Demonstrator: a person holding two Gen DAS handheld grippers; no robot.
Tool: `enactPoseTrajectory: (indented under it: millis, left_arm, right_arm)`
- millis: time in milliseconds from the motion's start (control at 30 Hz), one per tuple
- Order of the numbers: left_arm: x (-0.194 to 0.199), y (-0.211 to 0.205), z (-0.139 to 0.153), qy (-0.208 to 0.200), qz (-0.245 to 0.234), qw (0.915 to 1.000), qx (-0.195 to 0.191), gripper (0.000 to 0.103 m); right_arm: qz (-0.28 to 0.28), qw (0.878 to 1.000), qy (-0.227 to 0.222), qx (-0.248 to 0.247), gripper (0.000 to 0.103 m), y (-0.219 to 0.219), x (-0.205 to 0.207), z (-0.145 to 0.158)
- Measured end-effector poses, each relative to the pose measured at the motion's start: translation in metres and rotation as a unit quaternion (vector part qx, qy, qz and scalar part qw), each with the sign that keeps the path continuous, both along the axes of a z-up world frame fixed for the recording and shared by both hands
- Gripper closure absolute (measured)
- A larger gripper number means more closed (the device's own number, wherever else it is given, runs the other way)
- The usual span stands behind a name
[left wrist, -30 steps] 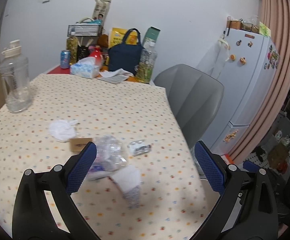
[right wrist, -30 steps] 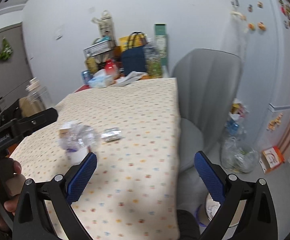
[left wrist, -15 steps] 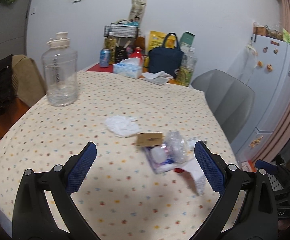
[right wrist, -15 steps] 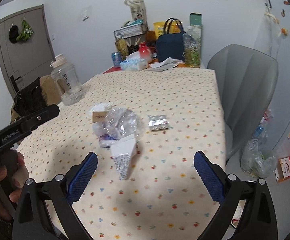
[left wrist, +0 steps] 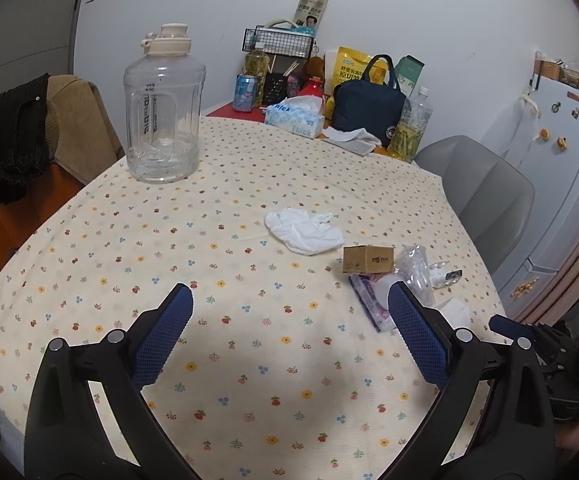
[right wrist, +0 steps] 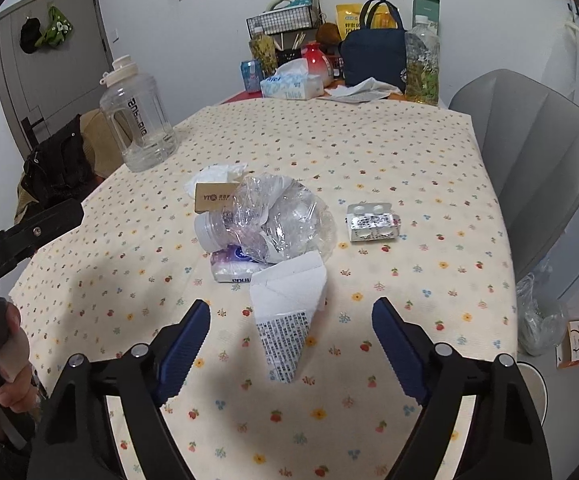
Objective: Collect trash
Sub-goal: 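Grasp the white printed paper cone with the right tool, then grasp the small brown cardboard box with the left tool while the right tool holds the paper cone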
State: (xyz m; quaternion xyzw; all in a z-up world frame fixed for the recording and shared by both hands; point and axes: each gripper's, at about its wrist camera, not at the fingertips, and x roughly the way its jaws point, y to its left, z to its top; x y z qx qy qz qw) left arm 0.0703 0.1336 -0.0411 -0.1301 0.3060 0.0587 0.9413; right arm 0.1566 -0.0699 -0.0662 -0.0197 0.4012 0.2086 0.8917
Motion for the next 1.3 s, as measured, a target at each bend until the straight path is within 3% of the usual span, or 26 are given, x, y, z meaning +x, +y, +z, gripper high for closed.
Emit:
enactPoseTrajectory:
  millis: [100,167,200,233,533,1300]
  left_arm:
    - [0.004,0.0,-0.005,0.003,-0.004,1.0,-0.006,0.006]
    - [0.007,-0.002,-0.007,0.002,-0.011,0.9999,-0.01,0.006]
    - [0.009,-0.004,-0.008,0.002,-0.013,0.9998,-0.012,0.006]
    - [0.011,-0.005,-0.009,0.002,-0.014,0.9998,-0.014,0.006]
    - [0.052,-0.016,-0.019,0.012,-0.04,0.9974,-0.058,0.016]
    - [0.127,-0.04,-0.049,0.037,-0.062,0.9904,-0.118,0.021]
  right_arm:
    - [0.003,1.0,0.005,-0.004,0.031,0.006,0.006,-0.005]
    - [0.008,1.0,0.011,-0.002,0.044,0.008,0.01,-0.009]
    - [0.011,1.0,0.016,-0.001,0.06,0.009,0.012,-0.011]
    - [0.014,1.0,0.021,0.0,0.062,0.009,0.013,-0.012]
    - [0.017,1.0,0.008,0.025,0.063,-0.005,0.009,0.0]
    - [-0.055,0.998,-0.009,0.033,0.063,-0.082,0.009,0.017]
